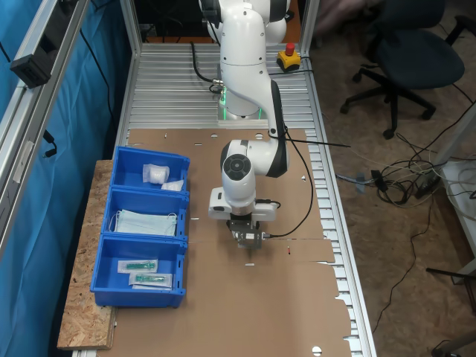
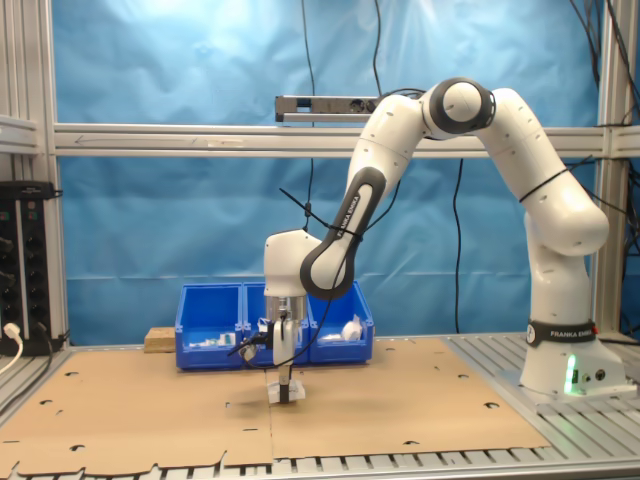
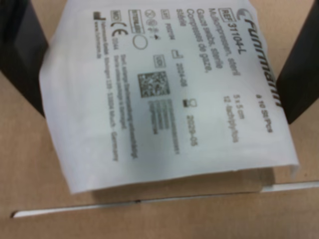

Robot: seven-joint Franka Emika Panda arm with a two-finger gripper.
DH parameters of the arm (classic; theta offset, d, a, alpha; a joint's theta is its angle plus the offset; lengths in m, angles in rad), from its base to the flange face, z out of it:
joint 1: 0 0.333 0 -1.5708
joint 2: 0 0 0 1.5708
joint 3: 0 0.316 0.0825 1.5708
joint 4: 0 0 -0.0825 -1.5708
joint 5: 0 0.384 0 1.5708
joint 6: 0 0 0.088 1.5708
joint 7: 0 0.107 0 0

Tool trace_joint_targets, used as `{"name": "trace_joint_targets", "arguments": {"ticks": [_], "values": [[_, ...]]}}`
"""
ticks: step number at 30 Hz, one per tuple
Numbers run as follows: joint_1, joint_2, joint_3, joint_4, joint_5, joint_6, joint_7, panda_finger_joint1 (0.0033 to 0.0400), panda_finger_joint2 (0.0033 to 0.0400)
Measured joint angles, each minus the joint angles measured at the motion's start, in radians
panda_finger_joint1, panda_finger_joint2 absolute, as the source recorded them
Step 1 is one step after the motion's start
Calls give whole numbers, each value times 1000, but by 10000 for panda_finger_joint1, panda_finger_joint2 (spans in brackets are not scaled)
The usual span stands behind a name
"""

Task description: Pick and place sorting task of medical equipment.

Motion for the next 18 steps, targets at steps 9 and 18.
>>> {"name": "trace_joint_targets", "arguments": {"ticks": [9, 18], "values": [[0, 0, 0, 0, 0, 0, 0, 400, 400], [0, 0, 0, 0, 0, 0, 0, 268, 268]]}}
